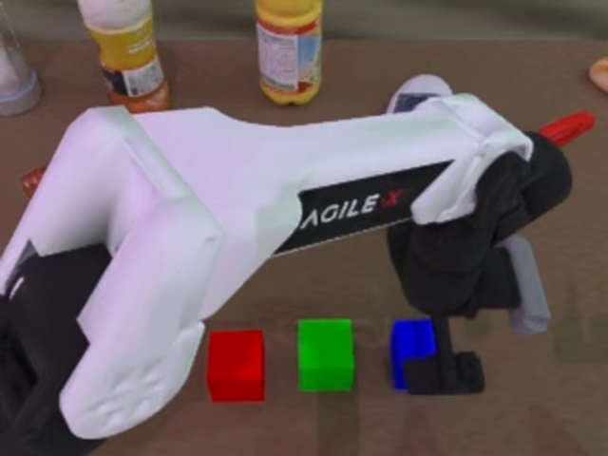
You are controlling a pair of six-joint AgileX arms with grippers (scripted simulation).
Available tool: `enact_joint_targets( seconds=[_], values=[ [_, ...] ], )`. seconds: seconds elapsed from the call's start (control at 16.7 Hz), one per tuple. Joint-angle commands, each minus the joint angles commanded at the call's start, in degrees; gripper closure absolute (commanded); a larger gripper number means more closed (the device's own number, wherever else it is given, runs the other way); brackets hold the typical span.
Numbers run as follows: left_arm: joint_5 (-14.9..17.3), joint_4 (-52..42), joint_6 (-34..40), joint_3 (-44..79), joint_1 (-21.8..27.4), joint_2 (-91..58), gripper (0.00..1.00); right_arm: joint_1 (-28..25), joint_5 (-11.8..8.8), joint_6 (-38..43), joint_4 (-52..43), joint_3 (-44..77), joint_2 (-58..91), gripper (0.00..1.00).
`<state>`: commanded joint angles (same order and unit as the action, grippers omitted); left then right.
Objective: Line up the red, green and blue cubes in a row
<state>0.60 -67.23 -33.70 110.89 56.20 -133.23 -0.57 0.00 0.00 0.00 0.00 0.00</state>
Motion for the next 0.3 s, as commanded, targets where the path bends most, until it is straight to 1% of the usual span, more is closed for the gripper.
enact_joint_targets(
  seconds=[0.18,0.3],
  values=[
    [0.0,-6.1,0.1,4.7,-0.6,1.3,0.00,0.0,0.0,0.0,0.0,0.0,0.0,0.00],
    [-0.1,-7.3,0.2,5.8,-0.8,1.8,0.00,0.0,0.0,0.0,0.0,0.0,0.0,0.00]
  ],
)
